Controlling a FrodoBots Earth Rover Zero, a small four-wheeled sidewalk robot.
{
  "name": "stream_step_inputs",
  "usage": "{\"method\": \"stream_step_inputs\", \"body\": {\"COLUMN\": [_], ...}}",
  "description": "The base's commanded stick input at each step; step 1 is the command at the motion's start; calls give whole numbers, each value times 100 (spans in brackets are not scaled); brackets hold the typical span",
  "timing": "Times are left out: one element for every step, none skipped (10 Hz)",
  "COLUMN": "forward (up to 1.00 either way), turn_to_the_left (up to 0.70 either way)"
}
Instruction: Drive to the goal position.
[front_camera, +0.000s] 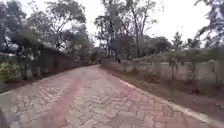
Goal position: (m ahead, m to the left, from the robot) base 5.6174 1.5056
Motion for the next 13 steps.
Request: {"method": "stream_step_inputs", "body": {"forward": [70,70,70,70,70,70,70,70,70,70,70,70,70], "turn_to_the_left": [0,0,0,0,0,0,0,0,0,0,0,1,2]}}
